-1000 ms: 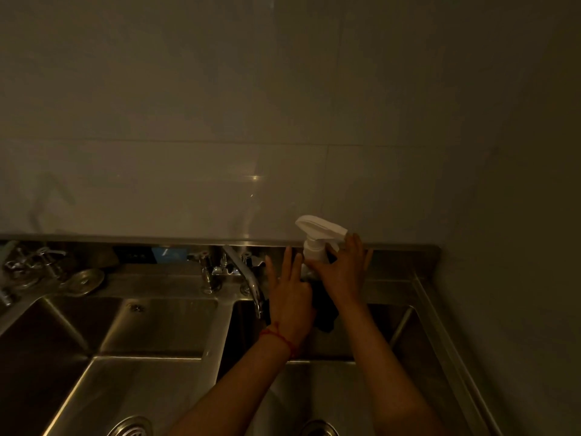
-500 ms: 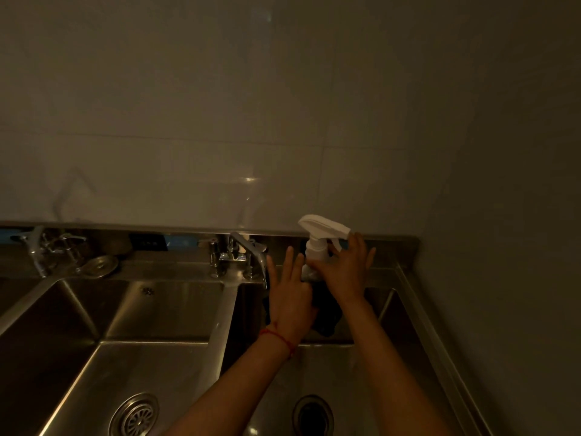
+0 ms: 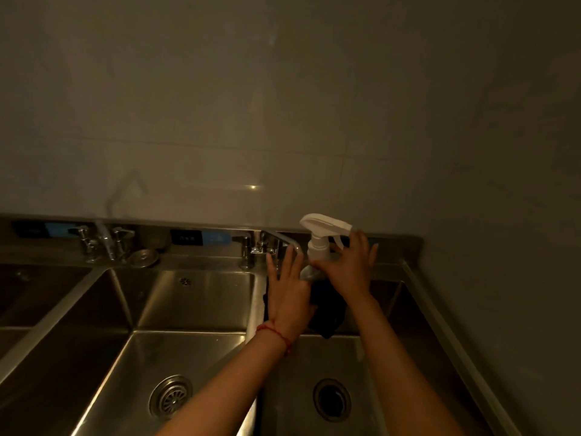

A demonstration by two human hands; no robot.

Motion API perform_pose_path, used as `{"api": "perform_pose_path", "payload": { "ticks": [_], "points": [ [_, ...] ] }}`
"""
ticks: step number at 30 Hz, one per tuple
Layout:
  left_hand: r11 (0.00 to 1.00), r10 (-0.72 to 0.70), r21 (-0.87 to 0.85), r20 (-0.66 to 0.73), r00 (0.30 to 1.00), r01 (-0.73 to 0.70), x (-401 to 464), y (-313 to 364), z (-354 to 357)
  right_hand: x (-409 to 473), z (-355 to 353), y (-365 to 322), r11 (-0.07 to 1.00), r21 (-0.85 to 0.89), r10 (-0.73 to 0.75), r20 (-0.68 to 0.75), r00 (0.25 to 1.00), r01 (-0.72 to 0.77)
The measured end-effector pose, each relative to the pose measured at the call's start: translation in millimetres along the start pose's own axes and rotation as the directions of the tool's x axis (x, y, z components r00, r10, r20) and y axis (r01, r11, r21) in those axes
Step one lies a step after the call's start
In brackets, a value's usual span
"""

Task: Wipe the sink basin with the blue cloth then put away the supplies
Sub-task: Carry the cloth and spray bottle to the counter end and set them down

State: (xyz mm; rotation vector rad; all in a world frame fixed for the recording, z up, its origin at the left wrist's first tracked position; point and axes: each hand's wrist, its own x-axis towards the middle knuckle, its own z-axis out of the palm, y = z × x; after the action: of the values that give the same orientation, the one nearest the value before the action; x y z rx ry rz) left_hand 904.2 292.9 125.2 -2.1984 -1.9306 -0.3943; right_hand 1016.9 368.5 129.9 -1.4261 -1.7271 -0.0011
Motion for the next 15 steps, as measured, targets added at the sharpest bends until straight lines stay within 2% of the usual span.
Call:
{"api": "perform_pose_path", "payload": {
  "ticks": [7, 10, 15],
  "points": [
    [0.999, -0.027, 0.042, -0.031, 0.999, 0.028, -61.7, -57.4, -27.5, -41.4, 1.6, -74.1, 0.997, 0.070, -0.019, 0.022, 1.000, 0.018],
    [0.998, -0.045, 0.044, -0.039, 0.998, 0.047, -88.2, -85.5, -39.5, -57.2, 9.5, -106.2, 0.998, 0.065, -0.019, 0.081, 0.997, 0.014],
    [0.993, -0.092, 0.075, -0.042, 0.995, 0.095, -129.7, -137.1, -60.2, -82.0, 25.2, -160.9, 0.988, 0.153, -0.006, 0.131, 0.991, -0.014]
  ]
}}
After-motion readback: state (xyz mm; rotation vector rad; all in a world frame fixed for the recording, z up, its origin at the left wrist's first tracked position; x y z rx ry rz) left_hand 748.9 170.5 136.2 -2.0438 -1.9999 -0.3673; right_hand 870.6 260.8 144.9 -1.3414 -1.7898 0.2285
